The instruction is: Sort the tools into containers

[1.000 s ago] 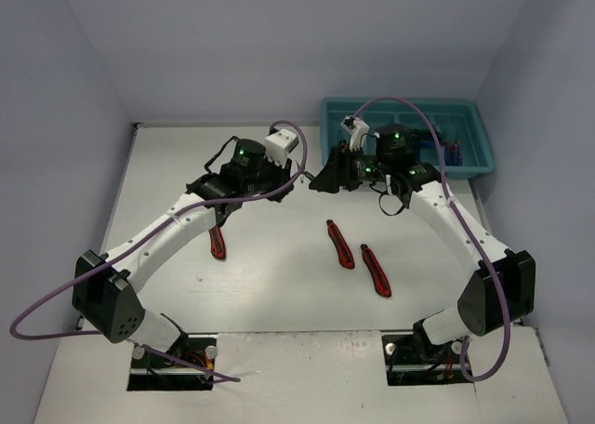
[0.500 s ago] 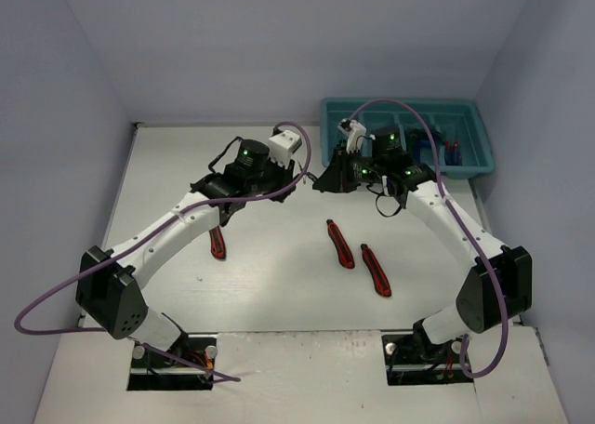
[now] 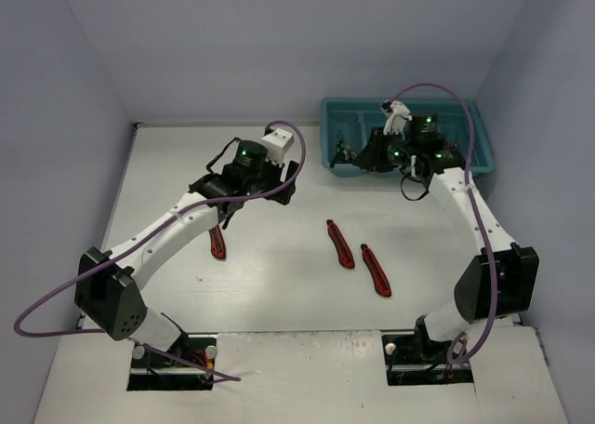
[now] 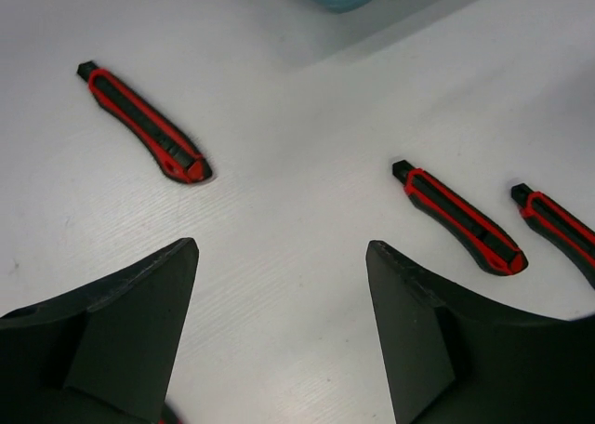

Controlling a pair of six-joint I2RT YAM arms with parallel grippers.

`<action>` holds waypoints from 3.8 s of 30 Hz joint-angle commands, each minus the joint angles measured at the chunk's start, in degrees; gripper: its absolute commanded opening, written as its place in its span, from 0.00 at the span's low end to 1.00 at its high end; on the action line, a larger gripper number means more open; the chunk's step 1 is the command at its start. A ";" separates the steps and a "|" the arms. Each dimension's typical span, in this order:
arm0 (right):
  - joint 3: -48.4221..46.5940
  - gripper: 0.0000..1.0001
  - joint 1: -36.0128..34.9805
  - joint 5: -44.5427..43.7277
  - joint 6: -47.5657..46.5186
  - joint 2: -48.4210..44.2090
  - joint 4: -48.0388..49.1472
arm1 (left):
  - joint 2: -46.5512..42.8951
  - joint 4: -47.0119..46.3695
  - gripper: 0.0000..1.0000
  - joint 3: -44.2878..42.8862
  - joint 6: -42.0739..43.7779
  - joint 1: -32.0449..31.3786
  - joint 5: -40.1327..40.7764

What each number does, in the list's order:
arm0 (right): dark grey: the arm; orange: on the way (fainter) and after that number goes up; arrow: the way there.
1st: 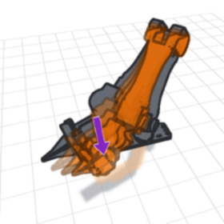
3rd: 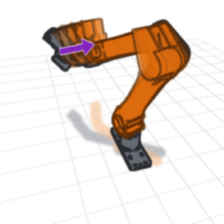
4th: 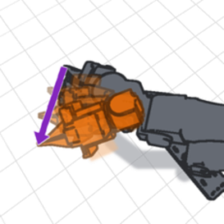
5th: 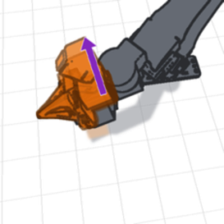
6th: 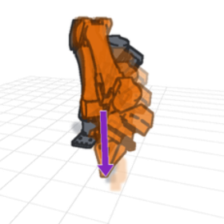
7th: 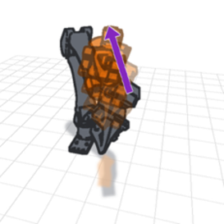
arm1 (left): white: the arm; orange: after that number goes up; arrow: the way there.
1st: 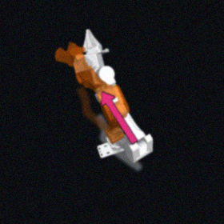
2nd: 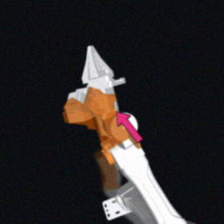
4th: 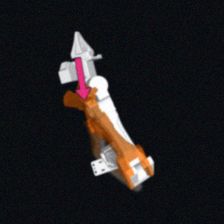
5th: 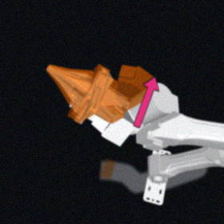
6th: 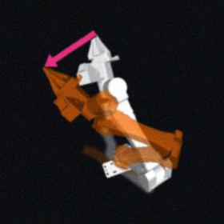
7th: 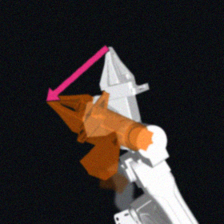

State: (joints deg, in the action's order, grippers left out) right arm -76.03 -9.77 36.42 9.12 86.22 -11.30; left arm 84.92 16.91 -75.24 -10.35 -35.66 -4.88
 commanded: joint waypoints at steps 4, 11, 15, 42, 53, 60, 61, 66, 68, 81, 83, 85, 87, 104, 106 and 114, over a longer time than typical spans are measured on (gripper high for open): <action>-8.81 0.00 10.48 -13.48 -9.32 4.25 -2.73 | -7.30 7.16 0.70 1.42 -4.69 8.21 5.15; -17.64 0.00 19.28 -22.50 -14.81 12.95 -2.89 | -14.22 13.55 0.70 5.82 -1.95 12.85 6.75; -22.31 0.00 21.08 -23.36 -18.69 19.91 -2.85 | -17.05 15.28 0.70 8.67 -1.69 12.81 9.03; -19.99 0.63 17.10 -31.93 -14.63 17.25 -2.76 | -16.38 17.63 0.70 10.30 -6.86 12.90 4.88; 8.03 0.70 -10.39 -35.02 -3.66 -0.68 -2.85 | -13.83 18.73 0.70 6.22 -9.16 12.98 3.45; 16.03 0.73 -24.39 -39.15 4.03 3.13 -2.76 | -13.83 20.63 0.70 4.85 -9.42 13.07 4.35; 16.46 0.73 -26.02 -39.17 4.75 3.83 -2.76 | -14.00 20.81 0.70 4.85 -9.35 13.08 4.37; 17.85 0.73 -28.16 -40.64 8.75 8.22 -2.71 | -15.41 21.82 0.70 5.63 -9.64 13.16 5.85; 18.24 0.72 -28.45 -40.77 9.54 10.17 -2.52 | -16.22 22.48 0.70 6.13 -9.63 13.18 6.00; 18.99 0.20 -29.20 -40.95 10.53 11.58 -0.88 | -18.40 23.43 0.70 7.99 -8.92 13.55 6.66; 17.99 0.04 -29.25 -41.54 9.84 10.34 -0.83 | -18.20 23.43 0.70 7.74 -8.63 13.68 6.54; 15.53 0.00 -29.07 -42.85 8.96 8.33 -1.18 | -17.94 23.43 0.70 7.48 -8.28 13.77 6.46; 13.20 0.00 -28.66 -43.98 7.51 6.29 -1.53 | -17.86 23.52 0.70 7.22 -7.94 13.75 6.37; -38.11 0.00 -1.93 -46.00 -6.40 29.76 -3.37 | -21.05 26.30 0.70 9.32 -7.84 14.13 4.88; -43.39 0.00 -0.48 -45.29 -6.40 35.11 -3.30 | -21.71 26.31 0.70 9.90 -8.42 14.13 3.58; -54.72 0.27 2.57 -43.77 -4.70 49.16 -2.79 | -22.95 26.59 0.70 10.73 -10.10 14.22 2.86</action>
State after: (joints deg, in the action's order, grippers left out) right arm -125.83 -7.93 -8.03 4.19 136.18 -15.26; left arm 63.44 44.16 -63.94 -18.90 -21.98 -1.41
